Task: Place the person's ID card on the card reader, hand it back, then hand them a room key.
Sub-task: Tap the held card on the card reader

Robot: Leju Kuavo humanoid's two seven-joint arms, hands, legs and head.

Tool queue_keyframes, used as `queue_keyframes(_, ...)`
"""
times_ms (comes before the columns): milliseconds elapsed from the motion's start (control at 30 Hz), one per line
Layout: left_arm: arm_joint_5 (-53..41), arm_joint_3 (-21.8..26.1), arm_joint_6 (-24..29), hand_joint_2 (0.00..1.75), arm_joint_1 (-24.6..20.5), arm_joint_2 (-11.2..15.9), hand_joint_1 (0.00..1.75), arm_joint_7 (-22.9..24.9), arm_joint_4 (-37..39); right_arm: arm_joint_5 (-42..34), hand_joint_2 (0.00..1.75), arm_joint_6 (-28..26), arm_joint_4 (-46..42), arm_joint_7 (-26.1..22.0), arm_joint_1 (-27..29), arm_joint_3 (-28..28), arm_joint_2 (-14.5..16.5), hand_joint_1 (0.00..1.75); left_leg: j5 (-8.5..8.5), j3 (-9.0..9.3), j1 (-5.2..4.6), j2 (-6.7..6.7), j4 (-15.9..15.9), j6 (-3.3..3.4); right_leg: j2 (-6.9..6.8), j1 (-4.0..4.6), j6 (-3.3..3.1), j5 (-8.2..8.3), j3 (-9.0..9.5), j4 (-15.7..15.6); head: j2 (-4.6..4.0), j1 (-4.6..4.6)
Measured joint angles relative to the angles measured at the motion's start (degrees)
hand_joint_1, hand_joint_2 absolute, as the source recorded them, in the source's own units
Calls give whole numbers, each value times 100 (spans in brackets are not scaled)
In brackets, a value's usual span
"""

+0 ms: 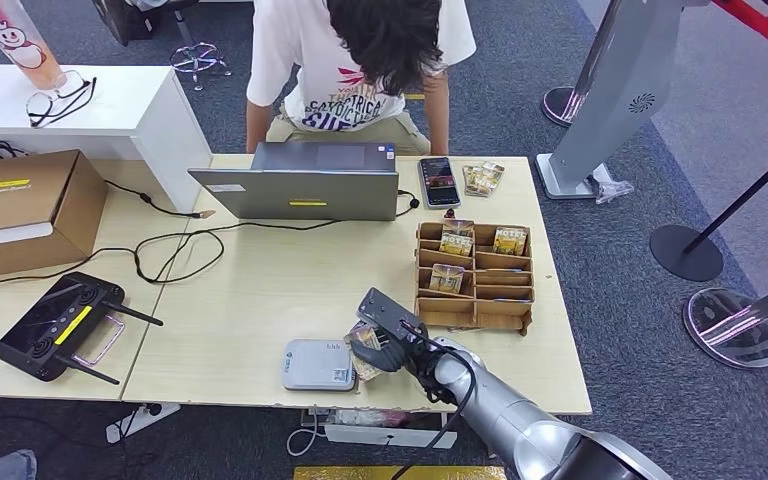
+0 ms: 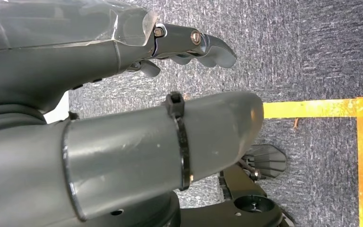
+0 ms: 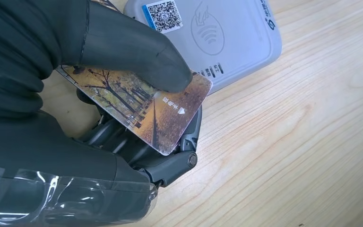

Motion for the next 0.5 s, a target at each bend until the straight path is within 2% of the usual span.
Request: queue_keyframes(500,39,1,27,0,-2,-16,0,-2,0,77,175,3,54,92,2,14,0,175,0,2,0,0,0,0,0,0,0,0,1,0,0,0)
